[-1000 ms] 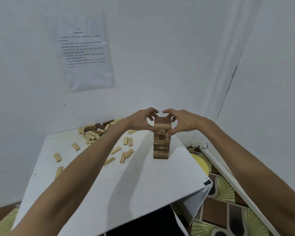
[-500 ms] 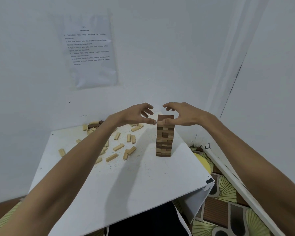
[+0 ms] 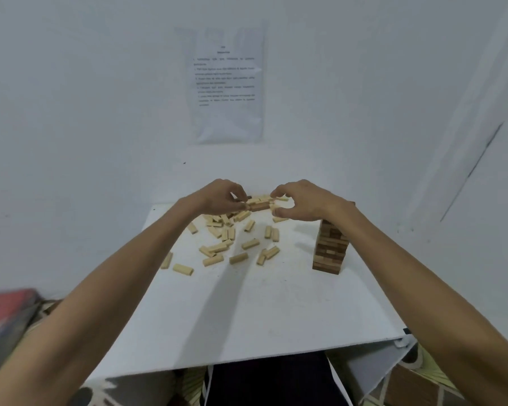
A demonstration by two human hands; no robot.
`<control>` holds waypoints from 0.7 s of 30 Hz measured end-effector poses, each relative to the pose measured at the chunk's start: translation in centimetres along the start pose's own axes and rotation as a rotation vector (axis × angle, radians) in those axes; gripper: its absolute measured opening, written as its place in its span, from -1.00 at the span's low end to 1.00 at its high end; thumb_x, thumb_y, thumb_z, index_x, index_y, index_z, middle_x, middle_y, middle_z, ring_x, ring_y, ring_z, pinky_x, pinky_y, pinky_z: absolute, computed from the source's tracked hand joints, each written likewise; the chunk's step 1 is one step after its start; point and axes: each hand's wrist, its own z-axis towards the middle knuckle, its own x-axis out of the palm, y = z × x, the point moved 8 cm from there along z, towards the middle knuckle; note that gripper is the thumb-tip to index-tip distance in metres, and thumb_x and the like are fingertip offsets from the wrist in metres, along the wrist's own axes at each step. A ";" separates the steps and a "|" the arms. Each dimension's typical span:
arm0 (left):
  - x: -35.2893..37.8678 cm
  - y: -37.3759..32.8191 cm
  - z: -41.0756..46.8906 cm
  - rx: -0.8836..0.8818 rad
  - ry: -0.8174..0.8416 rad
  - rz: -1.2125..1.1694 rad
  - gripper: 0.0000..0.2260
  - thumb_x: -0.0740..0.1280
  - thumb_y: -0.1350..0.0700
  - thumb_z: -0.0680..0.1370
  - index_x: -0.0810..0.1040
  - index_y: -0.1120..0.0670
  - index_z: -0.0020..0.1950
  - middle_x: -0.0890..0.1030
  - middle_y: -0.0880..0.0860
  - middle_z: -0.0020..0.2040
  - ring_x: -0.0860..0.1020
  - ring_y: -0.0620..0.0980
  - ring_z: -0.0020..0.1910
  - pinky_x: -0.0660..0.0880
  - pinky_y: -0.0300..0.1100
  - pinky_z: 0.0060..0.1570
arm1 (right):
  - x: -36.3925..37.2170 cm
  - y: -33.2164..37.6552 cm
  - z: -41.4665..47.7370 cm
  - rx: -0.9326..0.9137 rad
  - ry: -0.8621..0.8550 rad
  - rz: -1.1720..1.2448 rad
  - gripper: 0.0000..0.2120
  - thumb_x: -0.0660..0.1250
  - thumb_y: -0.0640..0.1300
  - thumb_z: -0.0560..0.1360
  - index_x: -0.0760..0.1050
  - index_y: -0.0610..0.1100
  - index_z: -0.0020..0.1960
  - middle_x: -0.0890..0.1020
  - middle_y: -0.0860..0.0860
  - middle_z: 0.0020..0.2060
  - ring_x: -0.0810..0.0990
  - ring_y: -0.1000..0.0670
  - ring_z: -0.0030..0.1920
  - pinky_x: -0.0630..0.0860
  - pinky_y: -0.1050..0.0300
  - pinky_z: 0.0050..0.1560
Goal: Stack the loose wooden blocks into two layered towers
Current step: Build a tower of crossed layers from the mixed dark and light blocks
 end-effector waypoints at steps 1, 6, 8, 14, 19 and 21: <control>-0.1 0.9 -0.5 -0.020 -0.005 0.008 -0.79 0.40 0.00 0.60 0.66 0.02 0.20 0.67 -0.08 0.17 0.64 -0.08 0.13 0.53 -0.17 0.12 | 0.5 0.6 0.6 -0.009 0.006 0.003 -0.48 0.34 0.17 0.60 0.42 -0.01 0.49 0.52 0.01 0.41 0.47 -0.04 0.39 0.44 -0.03 0.35; -0.2 4.8 -1.8 -0.096 -0.013 0.027 -0.84 0.40 0.04 0.61 0.66 0.05 0.15 0.61 -0.20 -0.03 0.60 -0.11 0.08 0.46 -0.22 0.03 | 2.9 2.5 4.1 -0.032 0.050 0.021 -0.51 0.36 0.14 0.59 0.46 -0.02 0.46 0.56 -0.02 0.35 0.49 -0.07 0.35 0.46 0.04 0.22; -0.1 6.3 -1.3 -0.123 -0.025 0.049 -0.78 0.38 0.02 0.61 0.67 0.08 0.18 0.67 -0.10 0.06 0.60 -0.03 0.13 0.50 -0.15 0.08 | 3.7 2.9 5.8 -0.036 0.073 0.047 -0.52 0.37 0.14 0.58 0.48 -0.02 0.44 0.57 -0.03 0.34 0.53 -0.07 0.33 0.52 -0.03 0.27; 1.1 11.5 1.9 -0.220 -0.056 0.054 -0.74 0.36 0.03 0.59 0.60 0.07 0.25 0.64 0.00 0.21 0.58 0.06 0.18 0.53 -0.06 0.11 | 6.3 2.7 11.8 0.007 0.135 0.056 -0.56 0.38 0.11 0.57 0.50 0.05 0.41 0.54 -0.05 0.30 0.58 -0.10 0.20 0.56 -0.11 0.22; 3.0 14.7 5.2 -0.232 -0.025 0.053 -0.74 0.31 0.12 0.61 0.58 0.11 0.29 0.65 0.03 0.25 0.59 0.07 0.19 0.48 -0.14 0.06 | 9.5 1.9 16.9 -0.005 0.153 0.030 -0.65 0.31 0.02 0.63 0.53 -0.02 0.39 0.58 -0.06 0.27 0.60 -0.10 0.11 0.57 -0.04 0.12; 4.3 15.7 6.3 -0.213 0.017 0.071 -0.69 0.29 0.17 0.59 0.59 0.05 0.32 0.65 0.01 0.24 0.59 0.08 0.14 0.52 -0.06 0.07 | 11.0 1.7 18.5 -0.007 0.164 0.023 -0.66 0.28 -0.03 0.66 0.53 -0.05 0.40 0.57 -0.06 0.28 0.59 -0.10 0.16 0.54 0.02 0.10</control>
